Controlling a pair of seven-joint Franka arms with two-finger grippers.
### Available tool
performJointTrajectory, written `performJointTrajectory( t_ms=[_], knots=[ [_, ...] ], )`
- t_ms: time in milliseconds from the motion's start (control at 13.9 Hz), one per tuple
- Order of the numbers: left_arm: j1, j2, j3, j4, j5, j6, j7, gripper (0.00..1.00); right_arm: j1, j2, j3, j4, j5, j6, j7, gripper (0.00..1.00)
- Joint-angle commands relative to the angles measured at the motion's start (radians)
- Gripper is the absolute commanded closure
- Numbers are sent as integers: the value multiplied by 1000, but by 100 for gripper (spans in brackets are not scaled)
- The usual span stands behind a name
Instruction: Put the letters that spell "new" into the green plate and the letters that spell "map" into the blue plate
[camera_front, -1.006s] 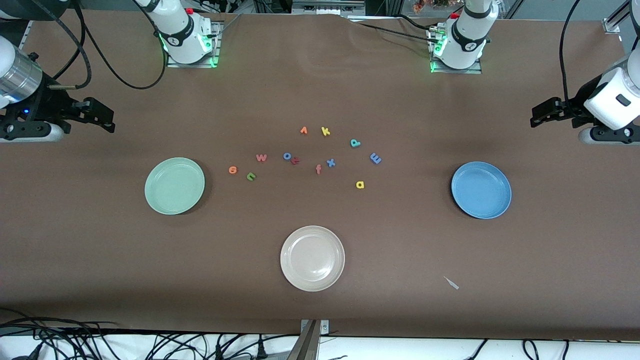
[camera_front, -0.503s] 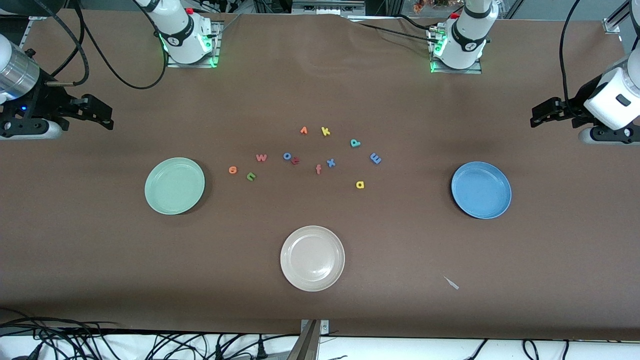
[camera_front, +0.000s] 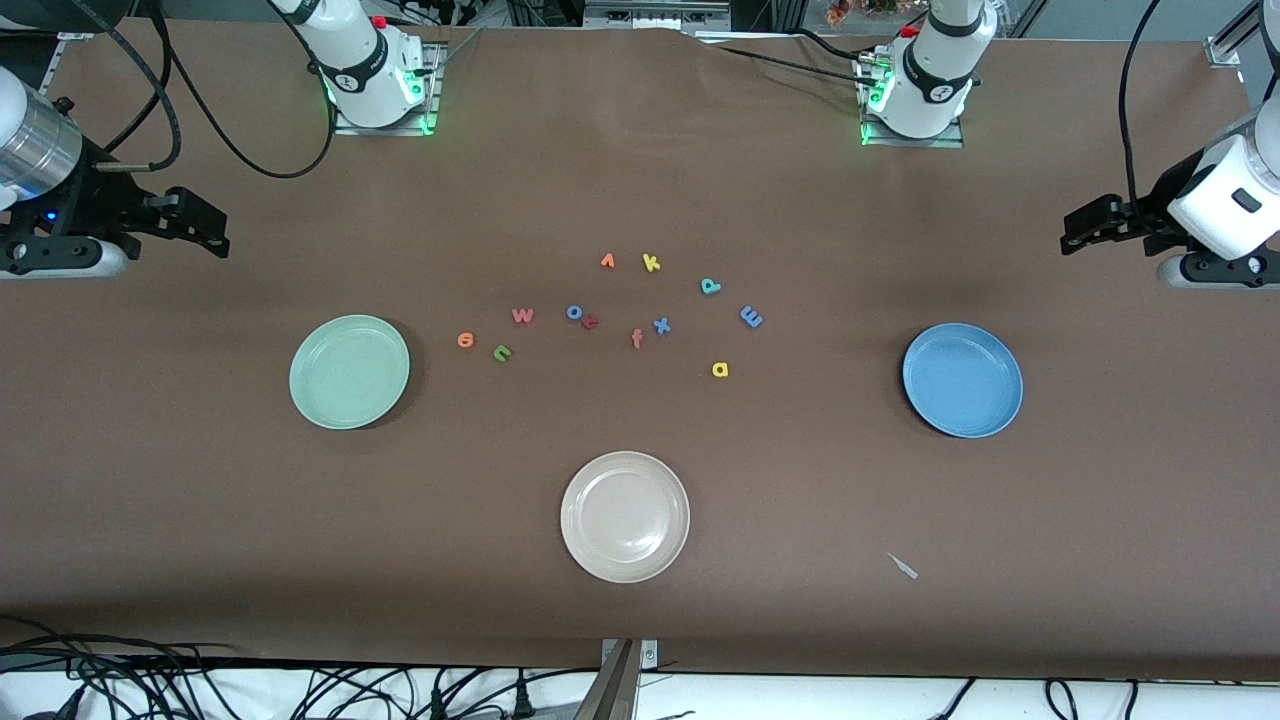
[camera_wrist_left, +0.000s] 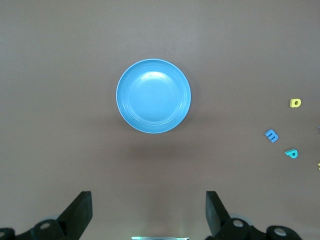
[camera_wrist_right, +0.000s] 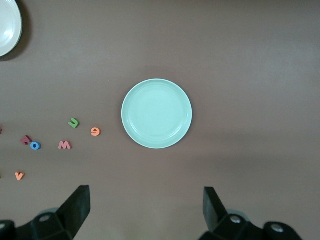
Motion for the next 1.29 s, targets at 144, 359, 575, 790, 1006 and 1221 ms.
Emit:
performJointTrajectory(
  t_ms=[144,359,575,790,1006,1221],
  knots=[
    [8,32,0,14,28,-8,5,0,-1,-3,3,0,20,-14,-2,0],
    [-1,67,-3,16,29,-5,5,0,-1,-4,3,-2,20,-16,-11,0],
    [-30,116,-12,17,31,-12,7,0,-1,-4,3,-2,20,-16,-11,0],
    [-68,176,-23,13,16,-11,-21,0,-1,2,3,-14,41,-8,-10,0],
    [-134,229,-44,-13,-27,26,-234,0,22,46,4,-25,49,21,7,0],
    [-156,220,-118,-114,-32,161,-417,0,76,110,4,-34,49,108,65,0]
  ],
)
